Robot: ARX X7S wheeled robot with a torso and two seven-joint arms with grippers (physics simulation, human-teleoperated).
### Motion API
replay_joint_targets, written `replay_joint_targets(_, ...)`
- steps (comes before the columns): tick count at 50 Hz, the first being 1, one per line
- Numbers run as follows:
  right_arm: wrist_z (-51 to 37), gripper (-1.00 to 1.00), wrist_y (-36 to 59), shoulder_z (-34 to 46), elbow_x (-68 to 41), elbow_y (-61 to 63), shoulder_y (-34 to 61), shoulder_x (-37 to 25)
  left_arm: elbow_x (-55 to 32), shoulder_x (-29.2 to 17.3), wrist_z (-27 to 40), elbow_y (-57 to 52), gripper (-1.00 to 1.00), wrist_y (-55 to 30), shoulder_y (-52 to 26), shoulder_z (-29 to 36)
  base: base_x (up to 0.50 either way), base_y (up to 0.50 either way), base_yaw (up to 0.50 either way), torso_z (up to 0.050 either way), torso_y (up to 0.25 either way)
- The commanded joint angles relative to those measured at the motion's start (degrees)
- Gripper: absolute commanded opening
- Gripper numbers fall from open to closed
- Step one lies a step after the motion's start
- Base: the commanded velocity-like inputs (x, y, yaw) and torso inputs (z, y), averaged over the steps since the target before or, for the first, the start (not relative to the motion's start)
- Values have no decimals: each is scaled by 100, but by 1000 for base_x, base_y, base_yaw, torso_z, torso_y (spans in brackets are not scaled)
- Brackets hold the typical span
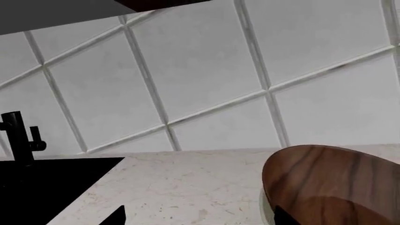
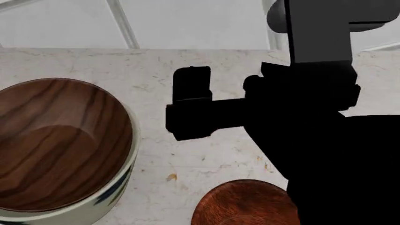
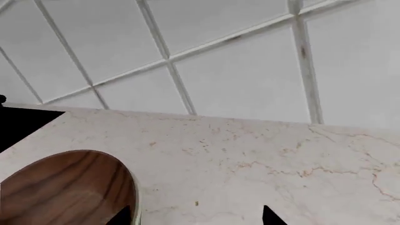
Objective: Stack the bowls from largest to smallest.
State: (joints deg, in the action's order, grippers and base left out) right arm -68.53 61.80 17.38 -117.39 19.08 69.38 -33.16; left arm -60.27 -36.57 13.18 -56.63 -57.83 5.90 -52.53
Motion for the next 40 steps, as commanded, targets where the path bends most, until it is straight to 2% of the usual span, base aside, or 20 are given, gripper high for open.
replay_joint_targets(1,-457,100,177,-475,-981,849,-699,-1369,-96,-59,95,-20,100,14,27,4,0,0,0,0,0)
replay_joint_targets(12,-337,100,184,-746,-1161,1268,-1730,-1906,-113,-76,114,-21,100,74,107,-9,0,0,0,0,0)
replay_joint_targets(25,62,100,385,-919,-449,1521,-2813,-1726,-117,-88,146,-20,100,149,176,27,0,0,0,0,0)
replay_joint_targets(32,115,100,428,-918,-407,1543,-2966,-1802,-119,-108,184,-14,100,177,184,76,0,0,0,0,0)
replay_joint_targets(40,398,100,600,-1093,212,1513,-3320,-1767,-69,-110,171,-20,100,232,227,128,0,0,0,0,0)
